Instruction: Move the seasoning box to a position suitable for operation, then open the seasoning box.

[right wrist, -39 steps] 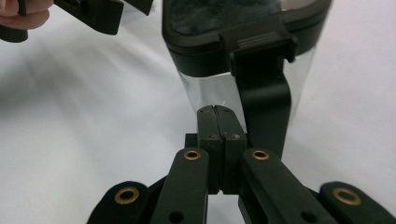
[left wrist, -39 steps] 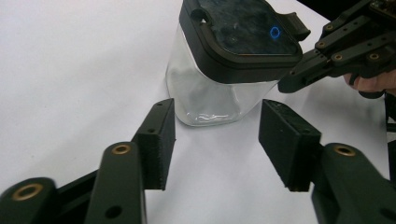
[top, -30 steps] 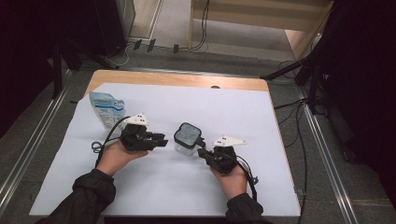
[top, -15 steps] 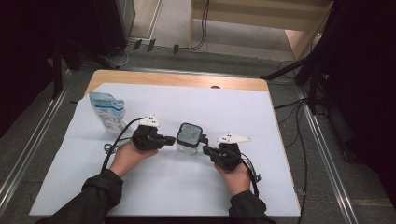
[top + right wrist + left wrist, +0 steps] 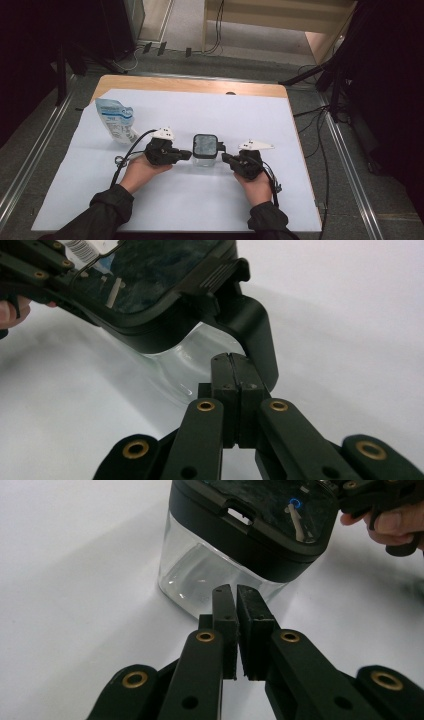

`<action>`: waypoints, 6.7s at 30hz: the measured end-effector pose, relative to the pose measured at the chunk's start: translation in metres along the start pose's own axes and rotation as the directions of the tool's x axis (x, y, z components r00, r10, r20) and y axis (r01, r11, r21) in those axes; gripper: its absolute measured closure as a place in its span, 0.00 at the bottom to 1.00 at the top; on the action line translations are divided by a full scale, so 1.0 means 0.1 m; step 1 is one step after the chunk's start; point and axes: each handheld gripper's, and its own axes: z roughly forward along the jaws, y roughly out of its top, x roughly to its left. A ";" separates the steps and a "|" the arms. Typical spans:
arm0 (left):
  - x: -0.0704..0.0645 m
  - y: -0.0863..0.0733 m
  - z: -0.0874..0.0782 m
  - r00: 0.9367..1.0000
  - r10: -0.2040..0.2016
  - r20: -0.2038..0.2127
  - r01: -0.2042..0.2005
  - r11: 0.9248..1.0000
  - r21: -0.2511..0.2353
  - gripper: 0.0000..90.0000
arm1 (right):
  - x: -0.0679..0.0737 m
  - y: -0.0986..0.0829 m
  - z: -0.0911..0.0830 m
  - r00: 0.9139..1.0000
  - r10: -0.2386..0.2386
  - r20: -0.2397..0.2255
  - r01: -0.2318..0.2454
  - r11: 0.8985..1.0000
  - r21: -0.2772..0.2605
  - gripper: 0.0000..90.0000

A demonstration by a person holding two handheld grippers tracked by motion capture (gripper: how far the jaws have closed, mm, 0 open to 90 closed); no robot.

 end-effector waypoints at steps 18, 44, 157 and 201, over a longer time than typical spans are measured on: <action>-0.05 0.01 -0.05 0.999 0.031 0.024 -0.031 0.999 0.010 0.57 | -0.19 0.12 -0.12 0.999 -0.009 0.032 0.009 1.000 0.002 1.00; 0.08 0.28 0.04 0.988 0.088 0.124 -0.089 0.996 0.004 0.15 | -0.36 0.22 -0.01 1.000 -0.021 -0.001 0.021 0.998 0.056 1.00; -0.21 1.11 0.20 0.980 0.153 0.125 -0.163 0.984 0.076 0.99 | -0.25 0.19 0.08 1.000 -0.002 -0.018 0.002 0.999 0.035 1.00; -0.15 1.06 0.03 0.976 0.091 0.200 -0.102 0.994 0.044 0.58 | -0.22 0.15 -0.18 0.998 -0.059 -0.022 0.060 0.998 0.013 0.75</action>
